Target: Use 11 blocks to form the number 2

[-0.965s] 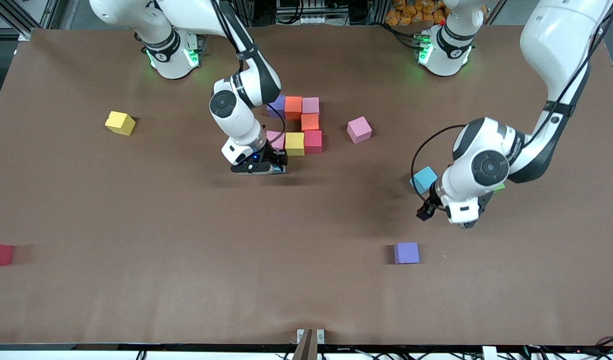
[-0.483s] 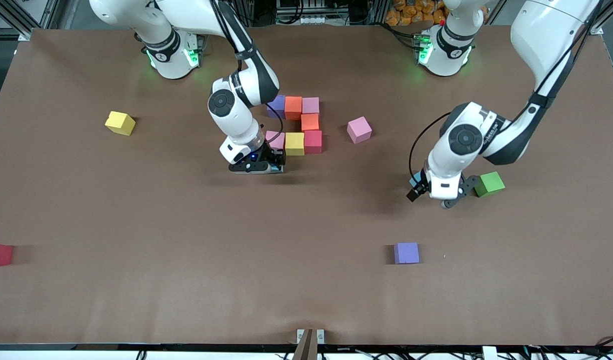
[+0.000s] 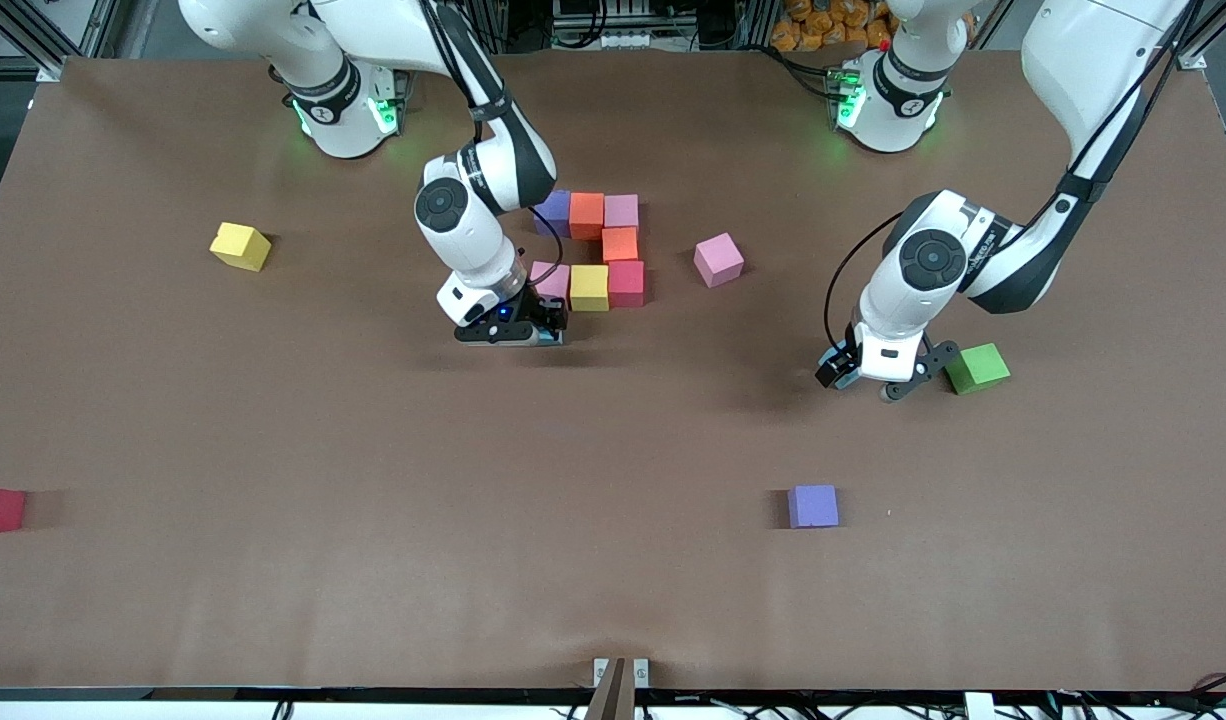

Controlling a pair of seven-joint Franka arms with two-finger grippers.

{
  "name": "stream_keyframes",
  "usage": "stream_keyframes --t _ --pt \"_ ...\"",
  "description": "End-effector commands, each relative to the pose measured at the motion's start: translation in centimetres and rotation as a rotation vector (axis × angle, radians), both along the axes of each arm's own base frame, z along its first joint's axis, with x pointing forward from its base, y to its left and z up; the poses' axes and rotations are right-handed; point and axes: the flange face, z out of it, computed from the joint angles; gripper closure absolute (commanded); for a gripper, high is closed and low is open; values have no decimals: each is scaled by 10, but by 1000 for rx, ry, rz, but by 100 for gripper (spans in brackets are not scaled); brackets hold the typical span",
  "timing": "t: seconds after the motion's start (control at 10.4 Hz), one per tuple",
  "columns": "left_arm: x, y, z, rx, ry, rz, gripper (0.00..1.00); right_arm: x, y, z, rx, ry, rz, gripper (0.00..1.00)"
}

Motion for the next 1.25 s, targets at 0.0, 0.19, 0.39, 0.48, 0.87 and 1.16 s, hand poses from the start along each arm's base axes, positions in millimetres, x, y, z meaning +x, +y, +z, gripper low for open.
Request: stream_keyframes --t 0.0,0.19,0.39,0.48,0.87,1.16 --pt "-10 9 0 19 -4 -37 0 -10 3 3 19 -17 -9 100" --pt "-13 15 -6 21 13 -50 0 -10 3 3 20 -18 -9 100" --pt "-14 15 -7 20 17 -52 0 -11 3 2 18 -17 -8 100" --pt "-13 15 -8 18 17 -51 0 -11 3 2 18 -19 -8 100" --pt "-14 17 -21 1 46 -73 0 -15 8 -1 20 -23 1 100" --pt "-13 18 -26 -6 56 -84 0 -15 8 -3 16 -24 2 100"
